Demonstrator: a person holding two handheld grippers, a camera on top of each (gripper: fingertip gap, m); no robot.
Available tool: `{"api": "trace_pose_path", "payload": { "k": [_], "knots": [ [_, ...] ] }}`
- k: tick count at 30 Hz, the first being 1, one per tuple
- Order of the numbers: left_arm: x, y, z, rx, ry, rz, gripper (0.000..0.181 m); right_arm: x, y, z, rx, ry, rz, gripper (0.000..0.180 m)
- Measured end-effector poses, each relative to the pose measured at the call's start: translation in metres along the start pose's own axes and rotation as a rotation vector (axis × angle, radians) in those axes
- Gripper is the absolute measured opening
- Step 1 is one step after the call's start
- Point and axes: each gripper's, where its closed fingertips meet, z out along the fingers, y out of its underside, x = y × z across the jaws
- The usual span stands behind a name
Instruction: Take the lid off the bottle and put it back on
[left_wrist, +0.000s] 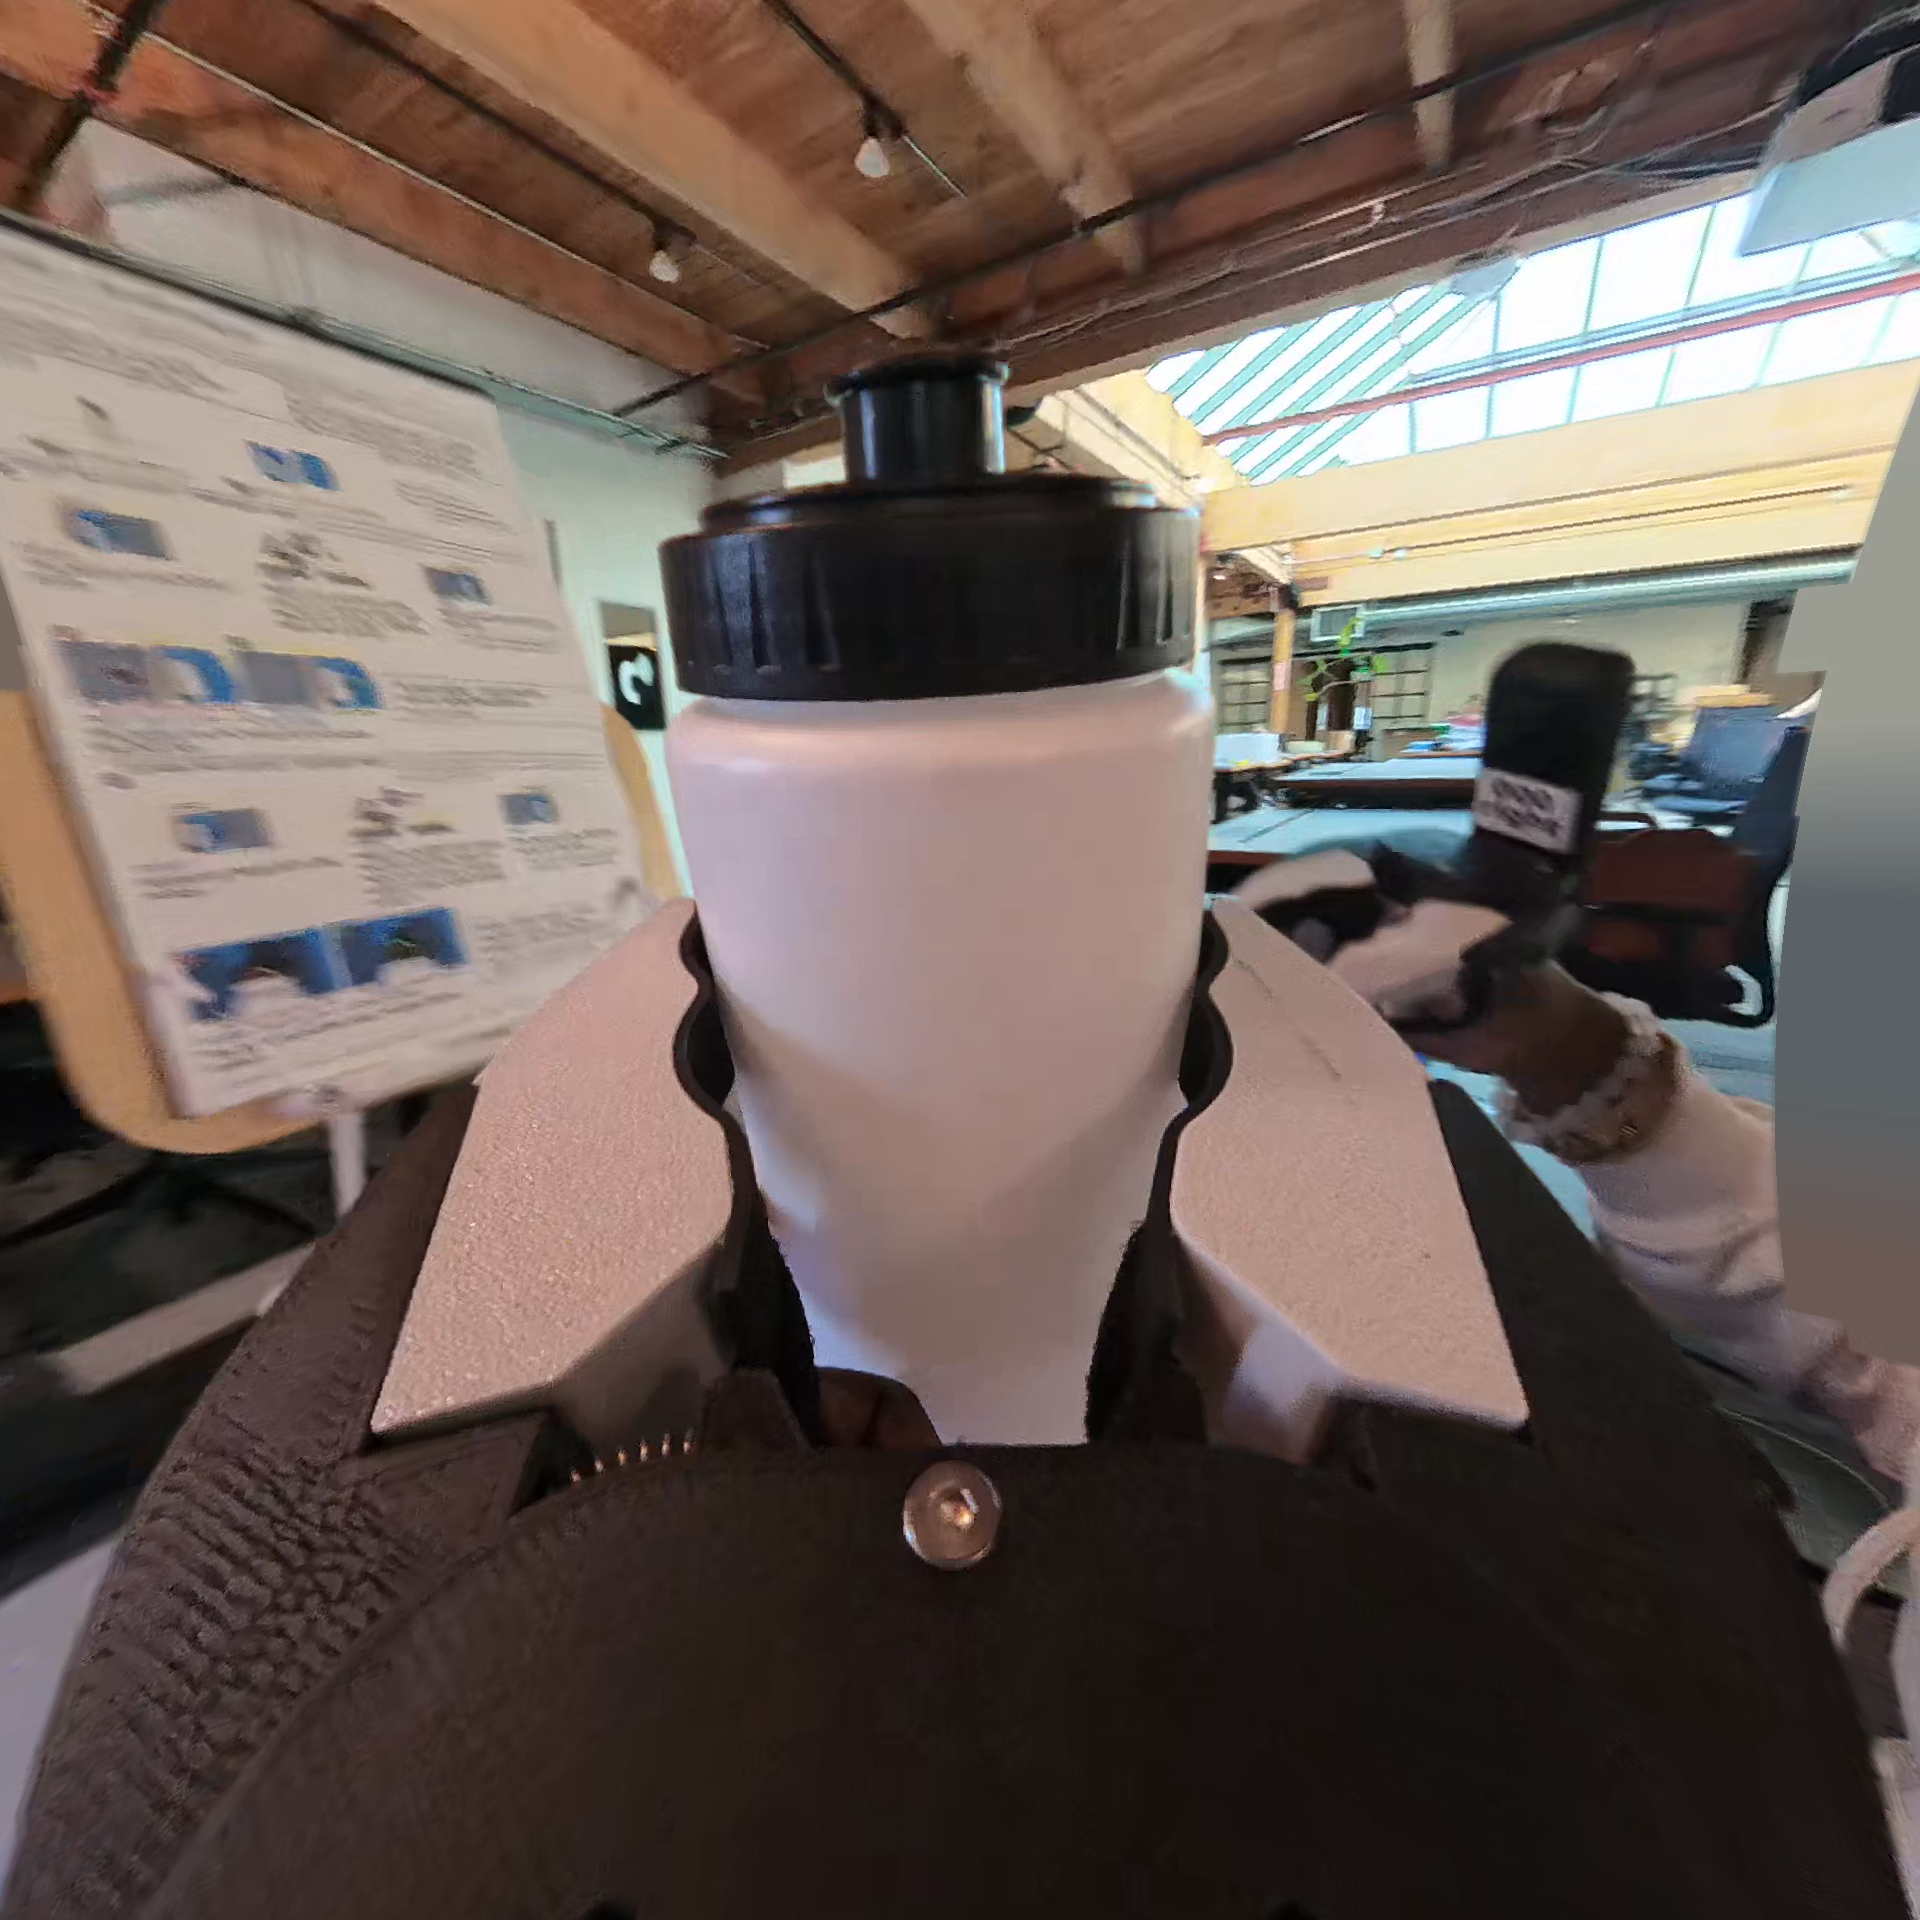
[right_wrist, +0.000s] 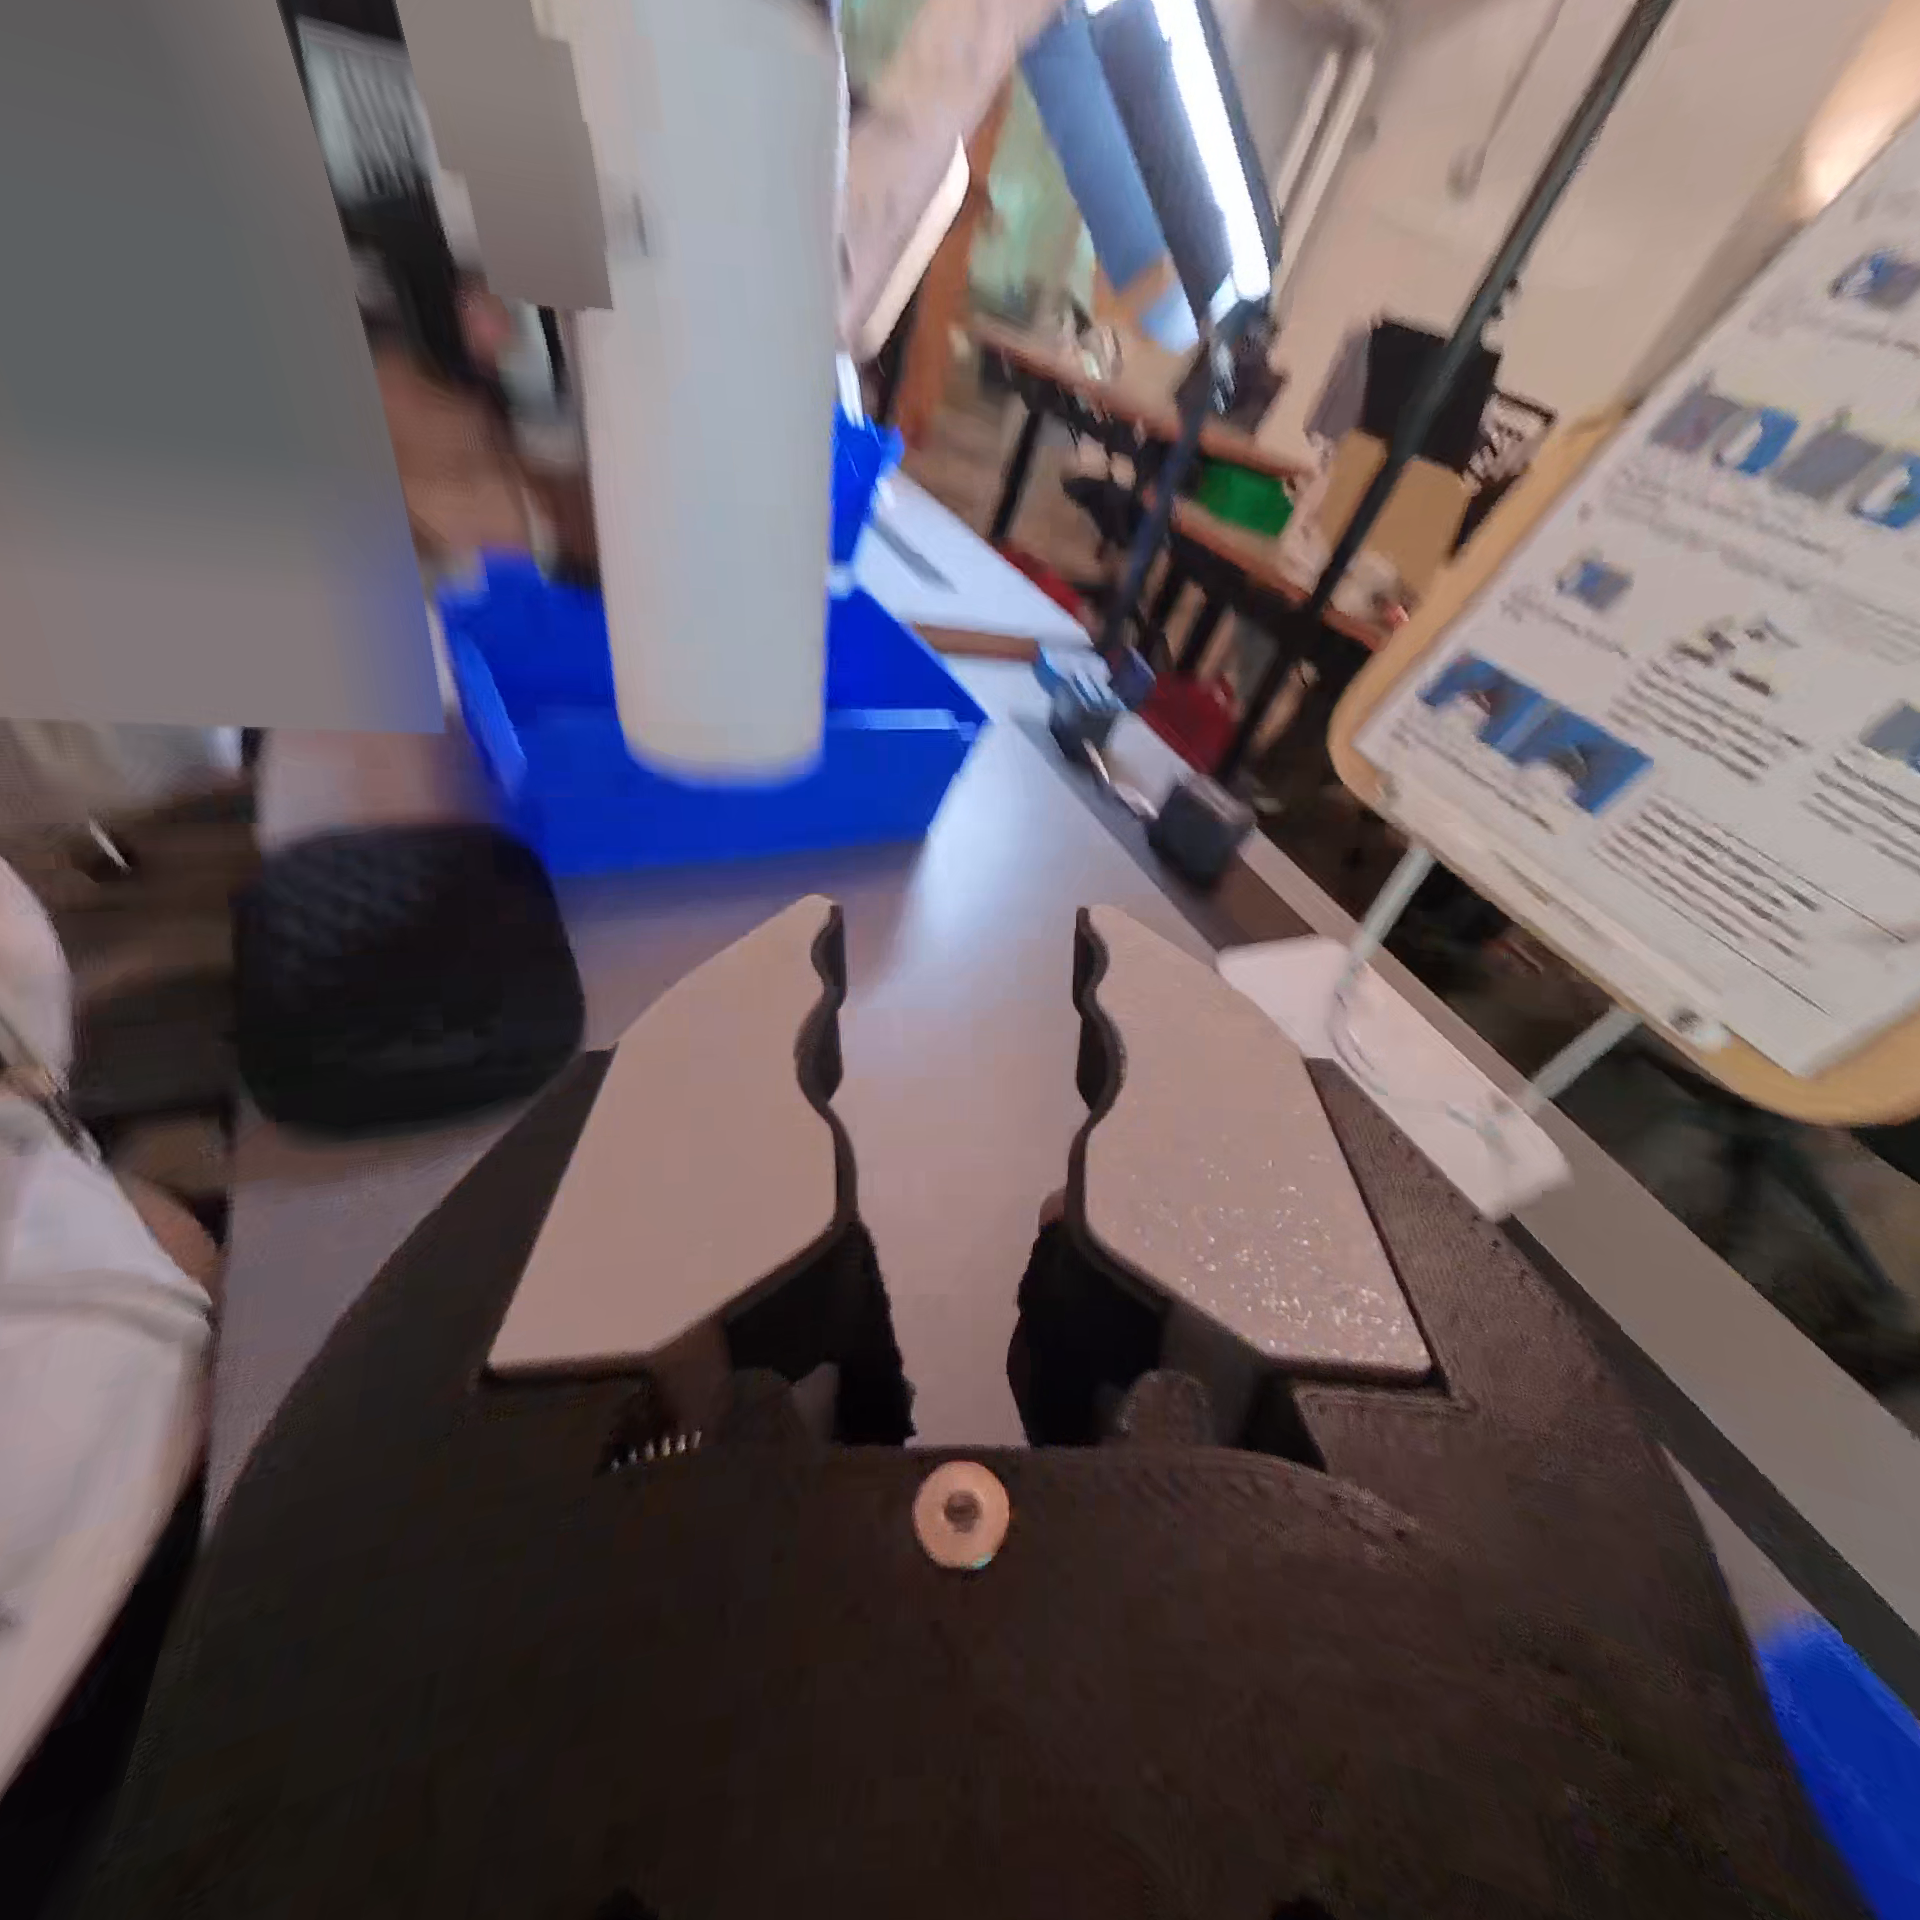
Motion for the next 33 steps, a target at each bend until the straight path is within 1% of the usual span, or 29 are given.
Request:
{"api": "trace_pose_path", "payload": {
  "k": [2, 4, 5, 8, 9, 11, 13, 15, 18, 19, 21, 25, 26, 27, 28, 29, 33],
  "knots": [
    [0.022, 0.037, 0.02, -0.023, 0.051, -0.056, 0.086, -0.005, -0.021, 0.015, 0.105, -0.063, 0.071, 0.059],
    [0.037, 0.073, 0.035, -0.05, 0.091, -0.113, 0.086, -0.01, -0.033, 0.029, 0.156, -0.106, 0.112, 0.075],
    [0.043, 0.09, 0.04, -0.065, 0.11, -0.131, 0.086, -0.011, -0.035, 0.036, 0.166, -0.113, 0.116, 0.083],
    [0.052, 0.125, 0.049, -0.098, 0.129, -0.129, 0.086, -0.016, -0.031, 0.055, 0.149, -0.118, 0.151, 0.119],
    [0.055, 0.132, 0.05, -0.103, 0.133, -0.115, 0.086, -0.019, -0.028, 0.061, 0.137, -0.13, 0.182, 0.125],
    [0.061, 0.144, 0.05, -0.13, 0.145, -0.075, 0.086, -0.023, -0.023, 0.069, 0.14, -0.154, 0.248, 0.126],
    [0.069, 0.153, 0.049, -0.16, 0.161, -0.023, 0.086, -0.028, -0.021, 0.075, 0.165, -0.173, 0.275, 0.12],
    [0.073, 0.158, 0.048, -0.17, 0.174, 0.018, 0.086, -0.037, -0.012, 0.08, 0.129, -0.214, 0.282, 0.109],
    [0.076, 0.164, 0.046, -0.186, 0.197, 0.004, 0.086, -0.046, 0.003, 0.089, 0.067, -0.224, 0.284, 0.104],
    [0.077, 0.168, 0.046, -0.208, 0.202, 0.003, 0.086, -0.047, 0.004, 0.09, 0.07, -0.215, 0.271, 0.099],
    [0.078, 0.176, 0.046, -0.237, 0.202, 0.026, 0.086, -0.052, 0.009, 0.091, 0.057, -0.227, 0.219, 0.079],
    [0.078, 0.177, 0.046, -0.238, 0.211, 0.015, 0.086, -0.053, 0.011, 0.092, 0.038, -0.221, 0.189, 0.078],
    [0.079, 0.177, 0.046, -0.234, 0.215, 0.003, 0.086, -0.053, 0.012, 0.092, 0.029, -0.225, 0.187, 0.081],
    [0.08, 0.178, 0.046, -0.23, 0.222, -0.011, 0.086, -0.055, 0.016, 0.095, 0.001, -0.23, 0.196, 0.091],
    [0.081, 0.178, 0.046, -0.226, 0.228, -0.019, 0.086, -0.058, 0.021, 0.097, -0.031, -0.244, 0.205, 0.093],
    [0.081, 0.178, 0.045, -0.223, 0.232, -0.024, 0.086, -0.059, 0.024, 0.099, -0.035, -0.241, 0.208, 0.087],
    [0.083, 0.179, 0.044, -0.221, 0.274, -0.04, 0.086, -0.06, 0.02, 0.099, 0.025, -0.239, 0.207, 0.085]
  ]
}}
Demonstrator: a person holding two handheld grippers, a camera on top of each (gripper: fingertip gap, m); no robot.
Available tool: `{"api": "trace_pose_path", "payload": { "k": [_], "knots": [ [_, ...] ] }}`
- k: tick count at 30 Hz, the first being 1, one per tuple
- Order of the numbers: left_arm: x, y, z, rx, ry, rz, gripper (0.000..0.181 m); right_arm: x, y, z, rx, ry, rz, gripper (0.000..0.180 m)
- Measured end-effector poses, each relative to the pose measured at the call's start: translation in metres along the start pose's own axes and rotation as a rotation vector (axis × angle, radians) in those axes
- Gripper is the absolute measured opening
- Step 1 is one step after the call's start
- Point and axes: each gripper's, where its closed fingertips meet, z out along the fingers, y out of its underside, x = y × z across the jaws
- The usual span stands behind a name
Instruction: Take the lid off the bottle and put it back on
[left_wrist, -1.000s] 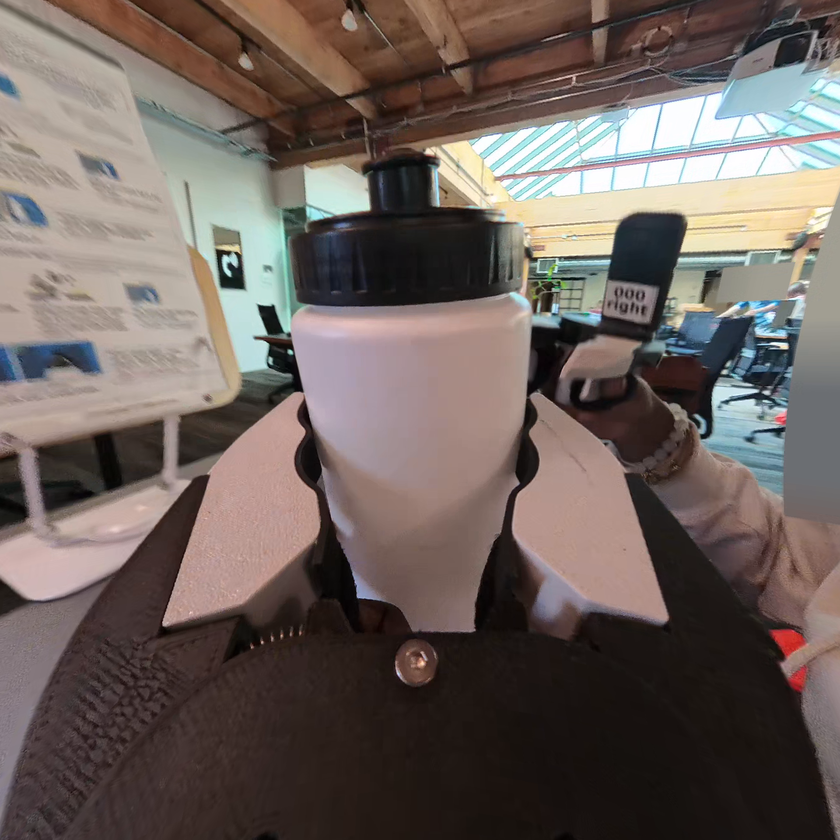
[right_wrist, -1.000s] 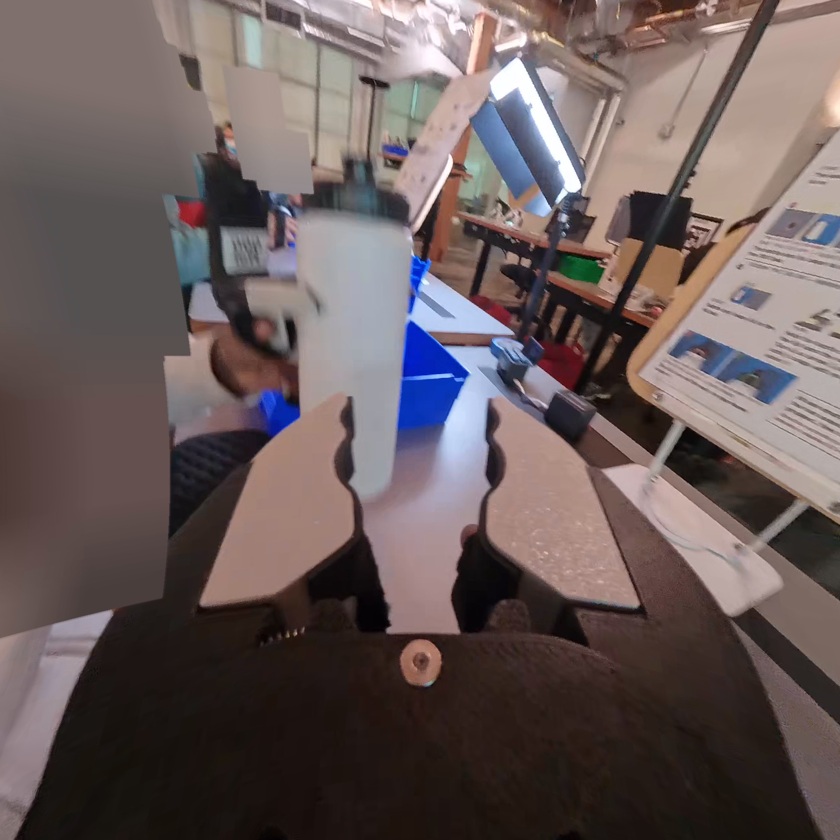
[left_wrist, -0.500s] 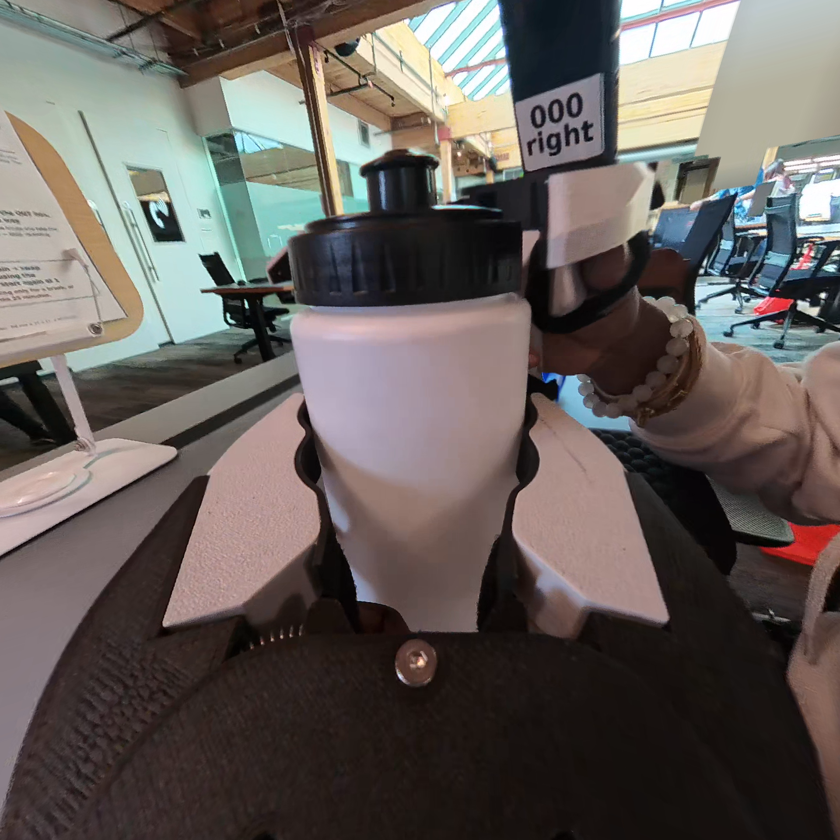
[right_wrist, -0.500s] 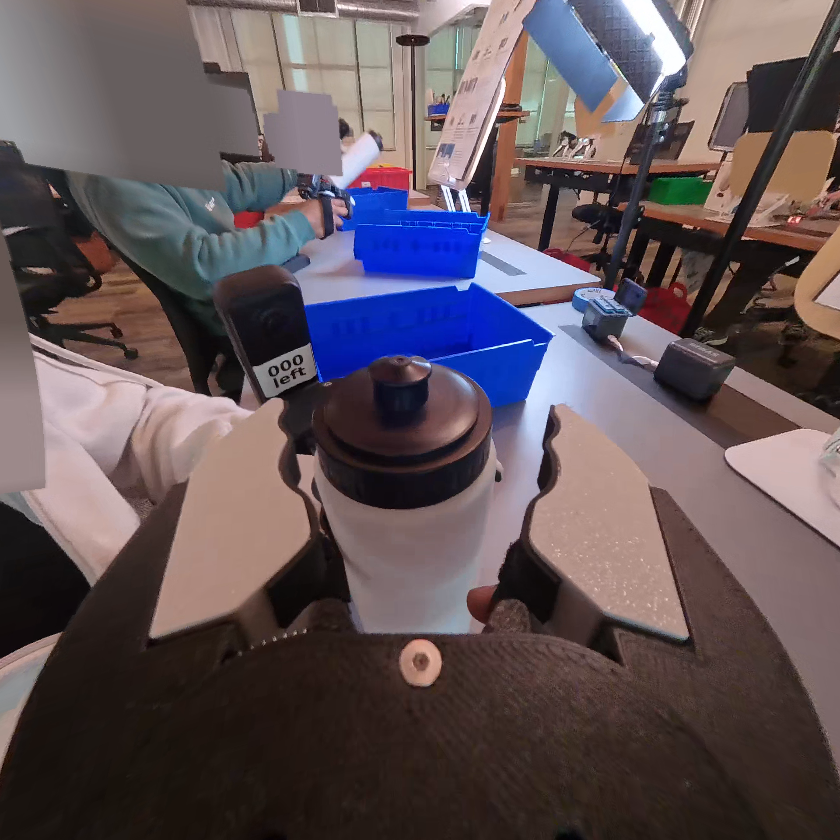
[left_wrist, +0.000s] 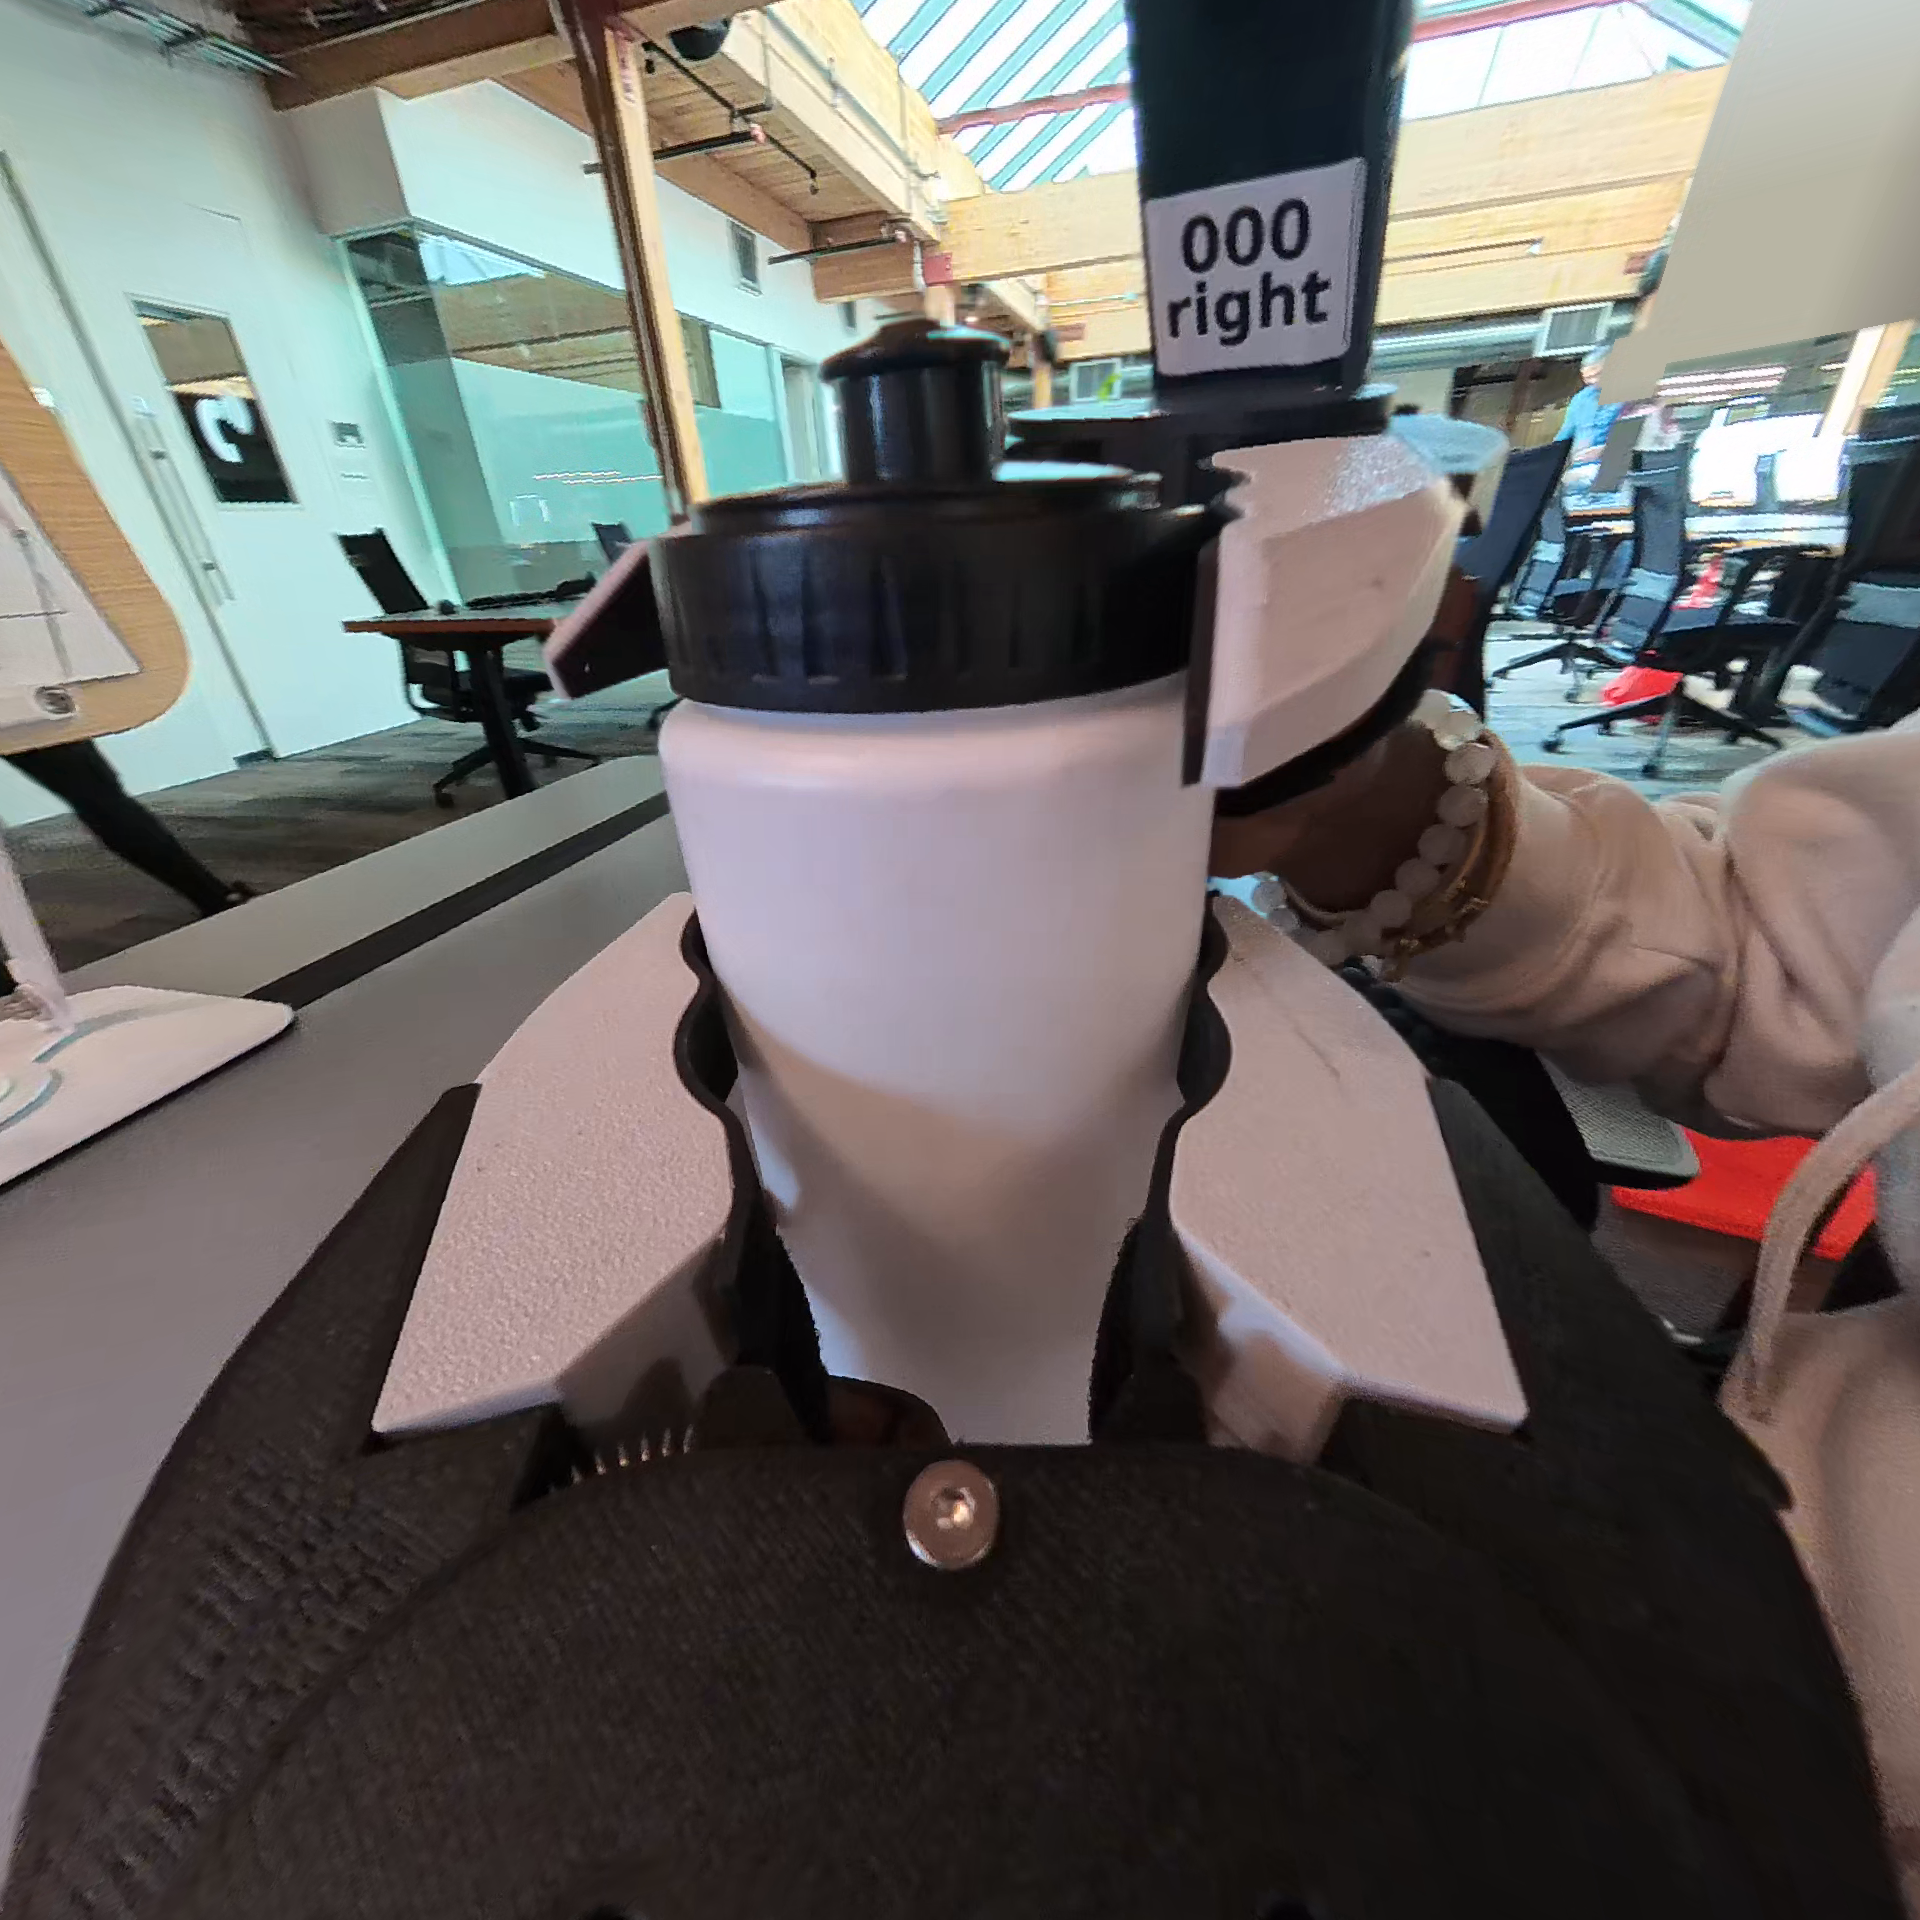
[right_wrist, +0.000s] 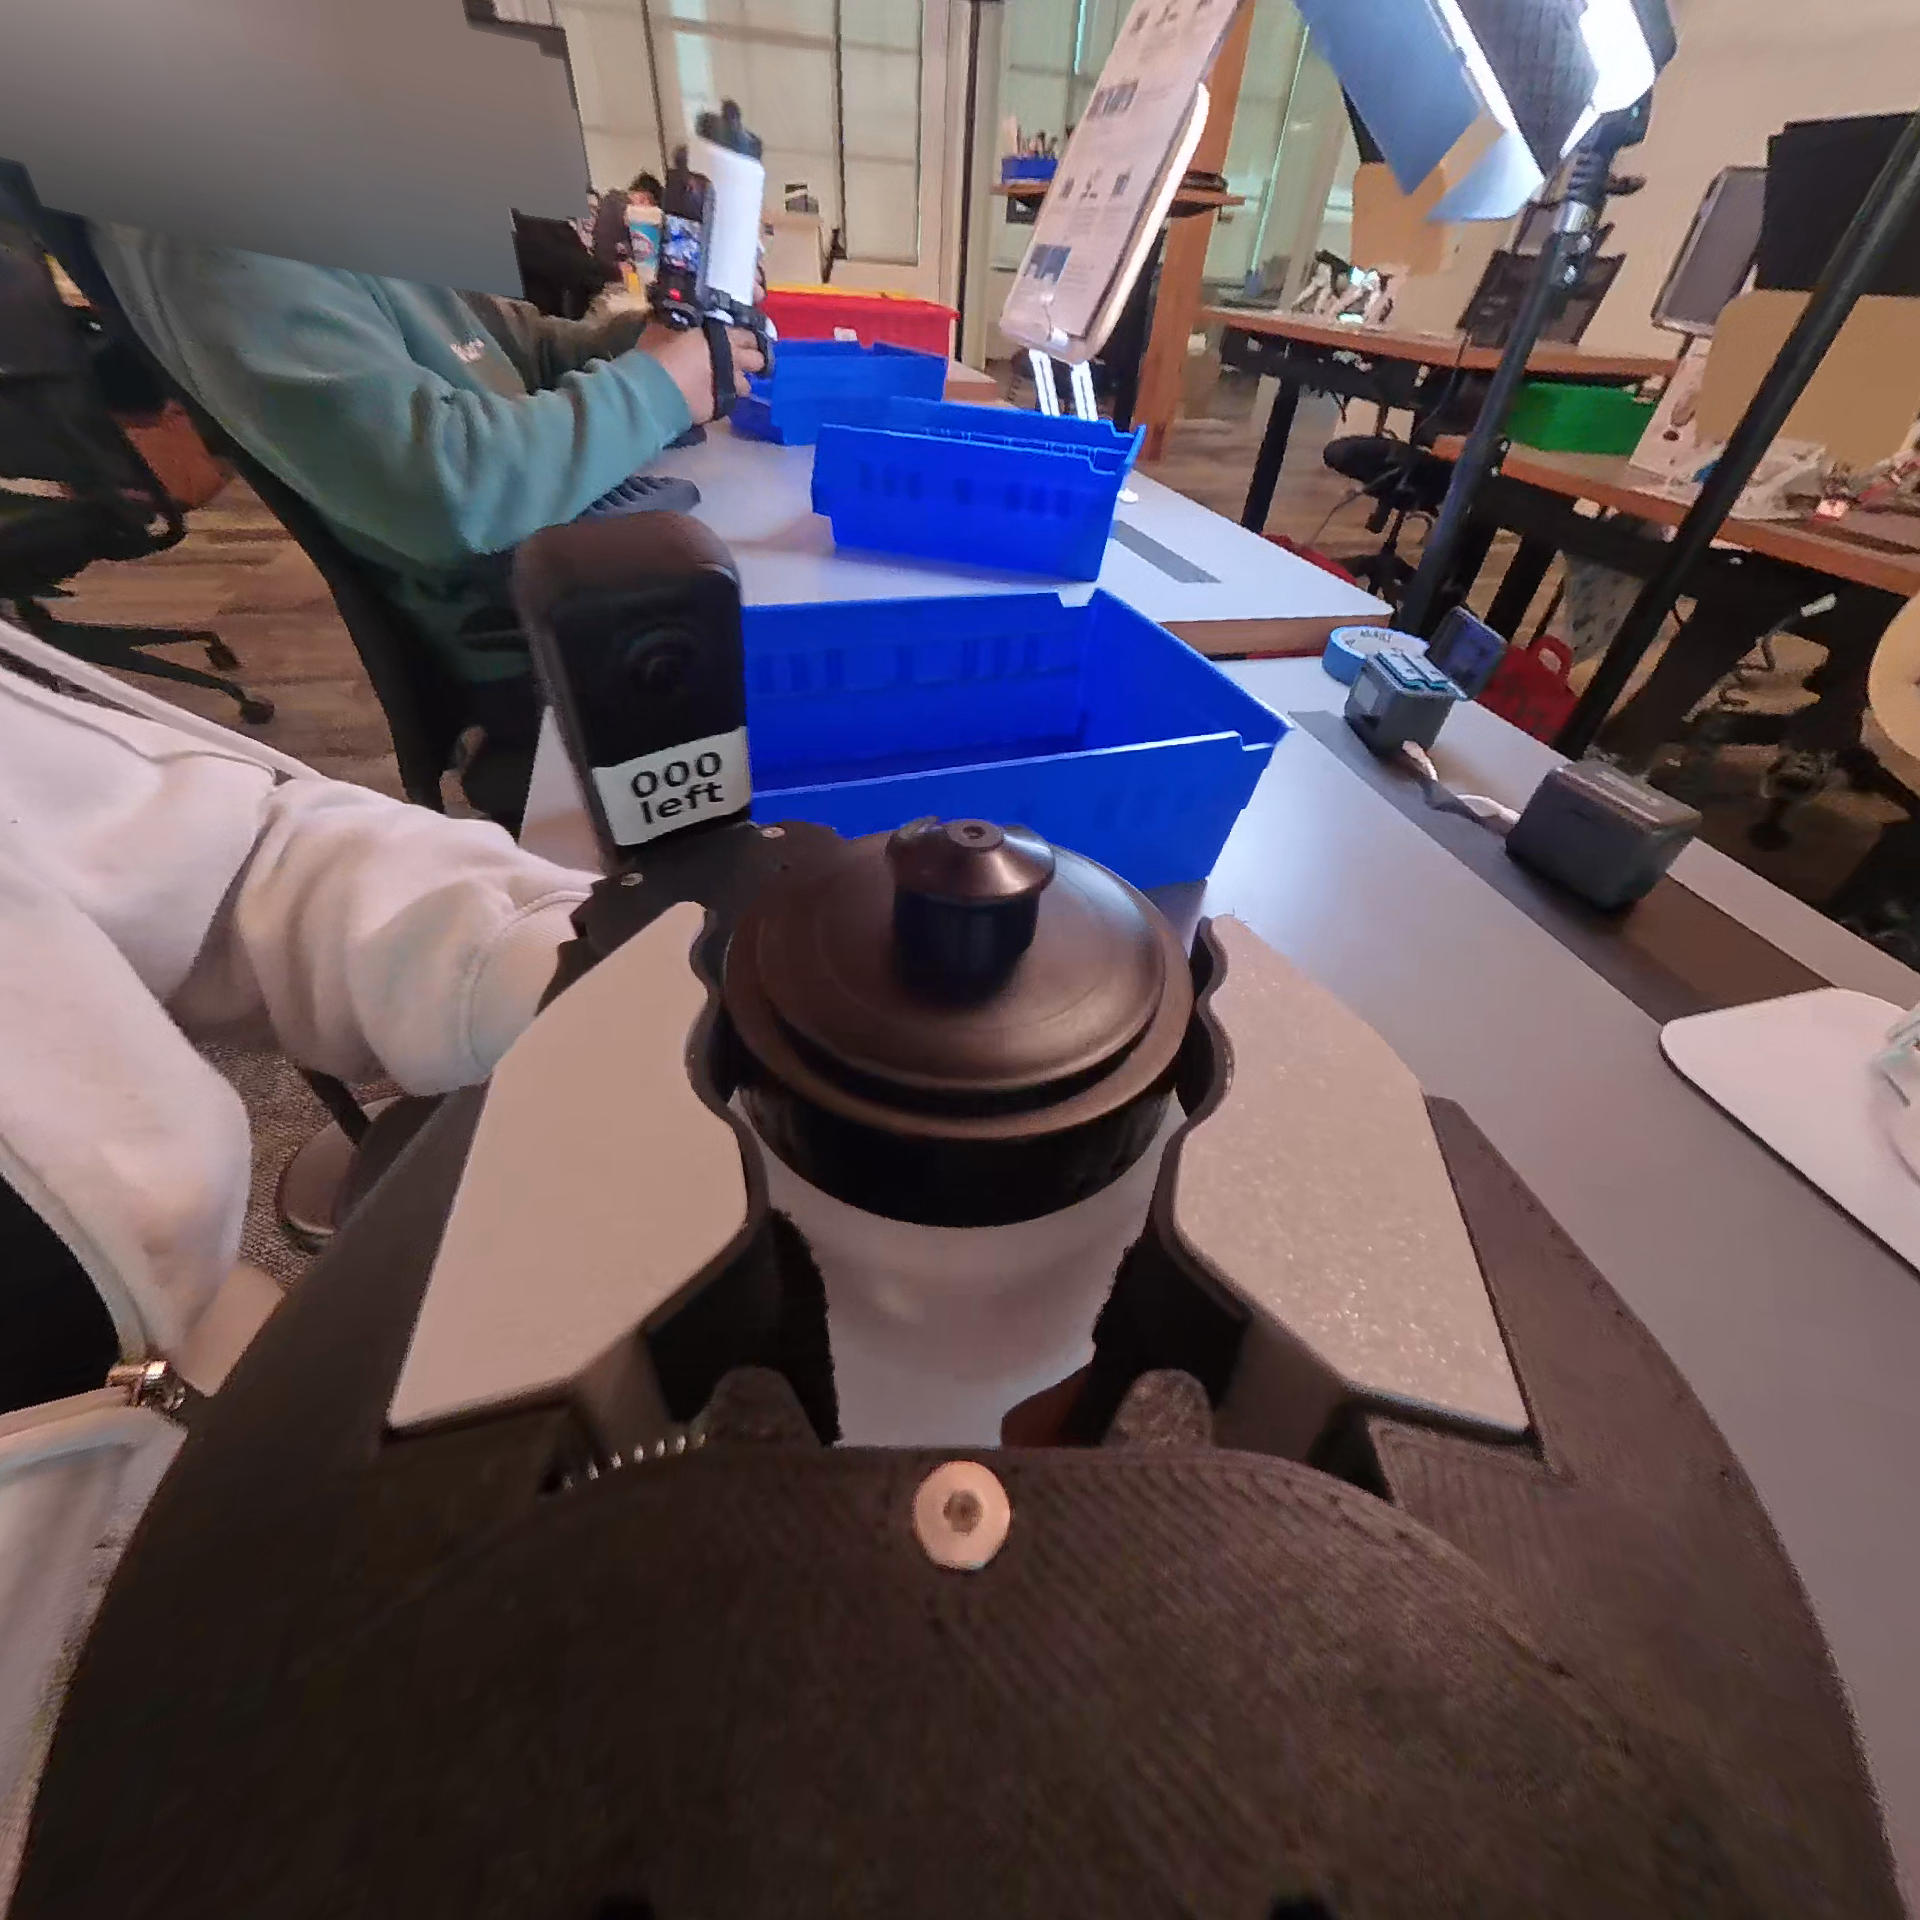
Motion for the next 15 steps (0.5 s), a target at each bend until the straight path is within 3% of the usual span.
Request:
{"api": "trace_pose_path", "payload": {
  "k": [6, 11, 14, 15],
  "knots": [
    [0.004, 0.001, -0.001, -0.028, 0.11, -0.006, 0.085, -0.006, -0.002, -0.005, 0.037, -0.124, -0.004, 0.078],
    [0.011, 0.001, -0.005, -0.036, 0.217, -0.004, 0.085, -0.016, -0.004, -0.005, 0.07, -0.326, -0.028, 0.077],
    [0.047, -0.001, -0.009, -0.038, 0.452, -0.047, 0.085, -0.052, -0.006, -0.026, 0.167, -0.725, 0.008, 0.077],
    [0.049, -0.001, -0.007, -0.04, 0.454, -0.048, 0.085, -0.056, -0.008, -0.033, 0.214, -0.826, 0.048, 0.078]
  ]
}}
